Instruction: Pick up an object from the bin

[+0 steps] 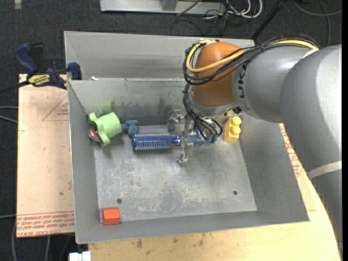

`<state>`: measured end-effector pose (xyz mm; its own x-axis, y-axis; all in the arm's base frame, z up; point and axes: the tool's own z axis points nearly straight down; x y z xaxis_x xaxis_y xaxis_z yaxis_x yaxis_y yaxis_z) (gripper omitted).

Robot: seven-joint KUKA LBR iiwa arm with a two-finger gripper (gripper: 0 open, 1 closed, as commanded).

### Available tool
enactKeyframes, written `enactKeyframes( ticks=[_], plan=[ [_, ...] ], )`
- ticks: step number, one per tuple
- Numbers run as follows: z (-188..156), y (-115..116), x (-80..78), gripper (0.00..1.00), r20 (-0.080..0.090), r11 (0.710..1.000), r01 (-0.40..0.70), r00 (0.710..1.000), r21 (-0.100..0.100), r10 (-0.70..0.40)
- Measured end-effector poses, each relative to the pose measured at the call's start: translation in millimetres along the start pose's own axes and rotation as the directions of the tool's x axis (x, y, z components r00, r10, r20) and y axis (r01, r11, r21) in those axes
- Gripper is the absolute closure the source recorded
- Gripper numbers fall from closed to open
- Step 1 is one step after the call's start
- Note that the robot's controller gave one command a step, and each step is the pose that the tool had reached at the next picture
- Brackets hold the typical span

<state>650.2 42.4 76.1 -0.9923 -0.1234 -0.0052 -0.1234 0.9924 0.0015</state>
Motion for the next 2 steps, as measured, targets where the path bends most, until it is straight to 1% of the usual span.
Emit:
enactKeyframes(
  ticks=[1,2],
  plan=[
    [-0.5,0.1,1.1,1.00,-0.003,1.000,0.000,1.000,0.000,0.000],
    [-137.3,-1.8,37.3,1.00,0.003,0.999,0.034,0.999,0.002,-0.034]
  ],
)
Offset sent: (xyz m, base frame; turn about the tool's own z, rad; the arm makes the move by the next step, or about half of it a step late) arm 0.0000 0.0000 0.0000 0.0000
